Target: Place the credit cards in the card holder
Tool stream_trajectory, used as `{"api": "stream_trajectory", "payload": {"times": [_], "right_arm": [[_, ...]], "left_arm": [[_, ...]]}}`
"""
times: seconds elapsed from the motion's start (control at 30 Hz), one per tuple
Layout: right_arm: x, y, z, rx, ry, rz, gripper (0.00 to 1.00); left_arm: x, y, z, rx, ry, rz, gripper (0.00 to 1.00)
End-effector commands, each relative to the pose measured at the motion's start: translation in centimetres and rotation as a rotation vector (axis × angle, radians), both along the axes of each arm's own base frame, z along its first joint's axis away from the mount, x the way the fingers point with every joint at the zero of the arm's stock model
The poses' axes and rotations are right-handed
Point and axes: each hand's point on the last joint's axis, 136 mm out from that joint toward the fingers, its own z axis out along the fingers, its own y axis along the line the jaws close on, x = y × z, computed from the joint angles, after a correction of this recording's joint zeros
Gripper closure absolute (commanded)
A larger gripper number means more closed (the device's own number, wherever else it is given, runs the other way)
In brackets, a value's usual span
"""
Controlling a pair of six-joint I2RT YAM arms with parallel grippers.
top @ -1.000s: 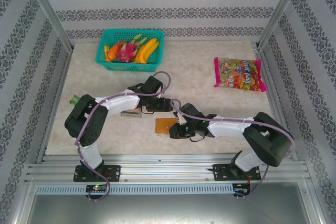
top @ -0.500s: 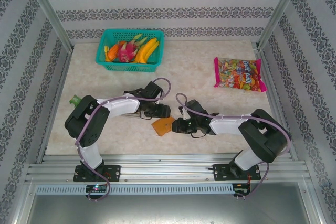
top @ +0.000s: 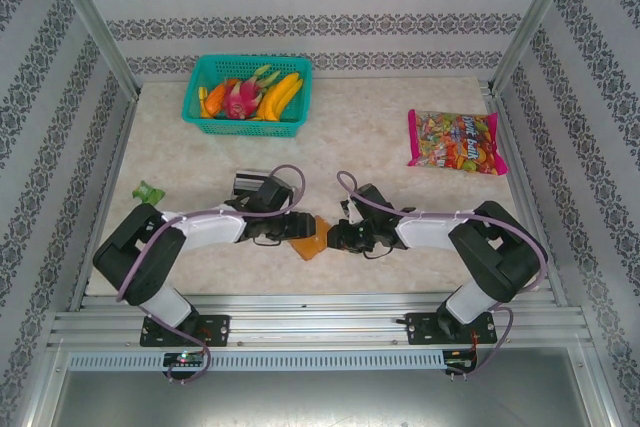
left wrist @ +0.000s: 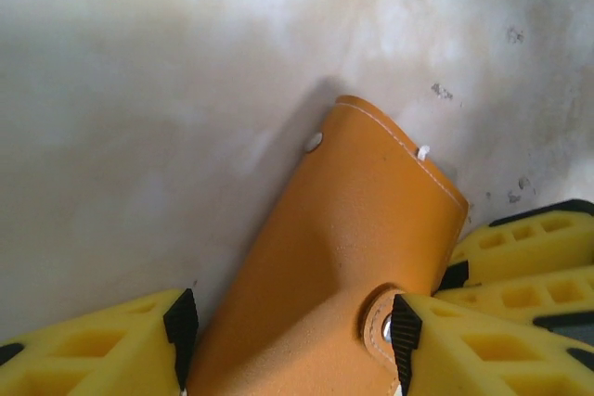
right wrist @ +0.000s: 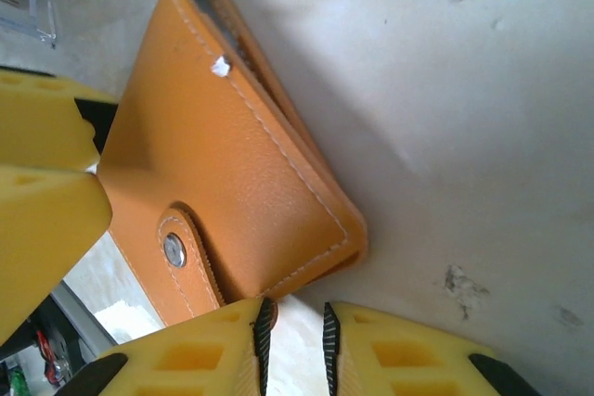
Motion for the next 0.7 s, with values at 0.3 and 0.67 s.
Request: {"api": "stream_trajectory", "payload": {"times": [0.3,0.67], "right_arm": [[2.3,-1.9,2.1,-0.06,-0.169,-0.134,0.71],[3.0,0.2,3.0,-0.001,-0.146,-0.119,0.8]], "left_arm": [[-1.5,0.5,1.7,-0.048,-0.002,0.053,0.43],[-0.5,2.5,0.7,0.073,-0.01,0.12,0.44]]}}
